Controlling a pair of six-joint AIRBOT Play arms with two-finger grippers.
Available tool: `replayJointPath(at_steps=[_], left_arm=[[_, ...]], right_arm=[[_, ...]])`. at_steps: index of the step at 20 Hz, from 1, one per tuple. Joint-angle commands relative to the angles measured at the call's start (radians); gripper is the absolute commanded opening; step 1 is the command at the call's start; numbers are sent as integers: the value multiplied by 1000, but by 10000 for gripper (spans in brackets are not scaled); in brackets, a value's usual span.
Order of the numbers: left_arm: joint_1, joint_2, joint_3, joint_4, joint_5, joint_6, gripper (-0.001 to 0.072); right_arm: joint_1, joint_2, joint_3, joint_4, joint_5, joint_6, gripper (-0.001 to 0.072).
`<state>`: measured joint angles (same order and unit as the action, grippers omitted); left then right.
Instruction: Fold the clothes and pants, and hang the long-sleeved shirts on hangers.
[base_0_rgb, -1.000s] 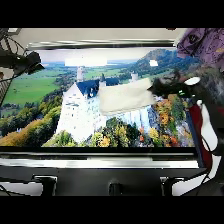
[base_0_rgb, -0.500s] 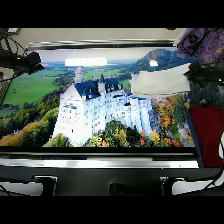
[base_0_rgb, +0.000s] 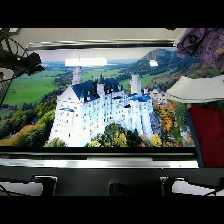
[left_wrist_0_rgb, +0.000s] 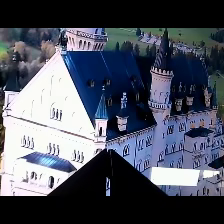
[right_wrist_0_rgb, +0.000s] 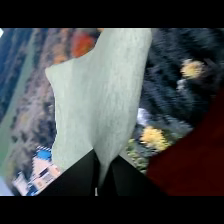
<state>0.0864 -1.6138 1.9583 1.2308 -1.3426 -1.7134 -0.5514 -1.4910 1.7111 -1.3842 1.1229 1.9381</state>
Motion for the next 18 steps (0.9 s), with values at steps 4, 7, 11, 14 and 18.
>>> replayJointPath(at_steps=[4,7,11,14,18], left_arm=[[-1,0,0,0,-5,3,17],[-1,0,0,0,-7,3,18],[-1,0,0,0,-13,11,17],[-1,0,0,0,-13,11,17],[-1,0,0,0,-13,11,17]], right_arm=[[-31,71,1,-256,92,121,28],[-31,97,1,-308,106,164,28],[-31,123,1,-368,148,197,29],[-31,153,1,-410,171,206,29],[-31,178,1,-480,235,206,29]])
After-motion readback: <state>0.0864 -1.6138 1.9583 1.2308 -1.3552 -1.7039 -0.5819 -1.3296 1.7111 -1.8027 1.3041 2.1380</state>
